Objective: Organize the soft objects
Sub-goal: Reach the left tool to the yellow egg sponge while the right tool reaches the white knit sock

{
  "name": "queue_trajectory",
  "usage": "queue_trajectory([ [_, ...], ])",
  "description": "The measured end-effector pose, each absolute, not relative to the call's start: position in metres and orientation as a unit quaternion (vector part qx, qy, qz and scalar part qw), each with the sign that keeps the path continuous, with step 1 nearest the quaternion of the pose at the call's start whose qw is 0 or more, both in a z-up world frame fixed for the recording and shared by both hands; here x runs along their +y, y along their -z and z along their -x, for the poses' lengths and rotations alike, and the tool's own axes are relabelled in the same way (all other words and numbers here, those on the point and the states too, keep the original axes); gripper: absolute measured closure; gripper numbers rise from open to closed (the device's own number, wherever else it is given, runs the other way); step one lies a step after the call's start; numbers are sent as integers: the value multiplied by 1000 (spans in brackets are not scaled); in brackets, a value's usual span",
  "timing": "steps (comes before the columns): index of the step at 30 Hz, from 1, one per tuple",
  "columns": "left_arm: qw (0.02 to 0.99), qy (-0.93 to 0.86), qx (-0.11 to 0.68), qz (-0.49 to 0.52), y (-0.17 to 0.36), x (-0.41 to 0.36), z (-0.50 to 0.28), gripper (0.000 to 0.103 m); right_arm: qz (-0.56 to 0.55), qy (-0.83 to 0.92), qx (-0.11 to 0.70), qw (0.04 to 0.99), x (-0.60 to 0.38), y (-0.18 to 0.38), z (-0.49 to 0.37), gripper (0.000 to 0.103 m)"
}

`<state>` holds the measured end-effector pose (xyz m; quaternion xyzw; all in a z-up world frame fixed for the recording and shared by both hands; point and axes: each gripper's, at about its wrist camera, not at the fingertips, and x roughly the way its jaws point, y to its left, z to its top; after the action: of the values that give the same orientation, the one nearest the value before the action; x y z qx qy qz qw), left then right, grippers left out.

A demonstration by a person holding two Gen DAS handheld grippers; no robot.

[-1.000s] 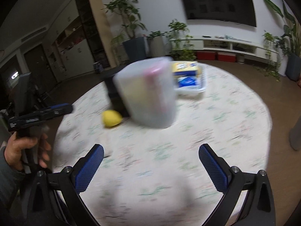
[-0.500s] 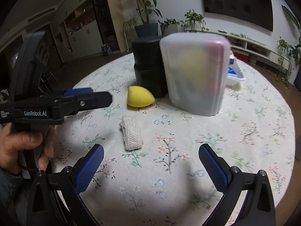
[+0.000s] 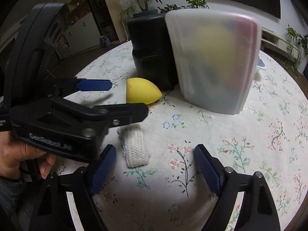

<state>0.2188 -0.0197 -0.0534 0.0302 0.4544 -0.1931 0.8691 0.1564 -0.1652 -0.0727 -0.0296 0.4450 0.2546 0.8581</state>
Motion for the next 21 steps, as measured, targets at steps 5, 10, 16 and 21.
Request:
queue_trajectory([
  [5,868,194,457,-22,55,-14,-230,2,37,-263,442,857,-155,72,-159,22],
  [10,866,201,458,-27,58,-18,-228,2,52,-268,437,857,-149,71,-158,27],
  [16,861,204,465,-25,64,-19,-232,25,80,-269,431,858,-139,69,-153,39],
  [21,861,205,464,-29,66,-22,-231,26,93,-269,428,858,-137,67,-149,46],
])
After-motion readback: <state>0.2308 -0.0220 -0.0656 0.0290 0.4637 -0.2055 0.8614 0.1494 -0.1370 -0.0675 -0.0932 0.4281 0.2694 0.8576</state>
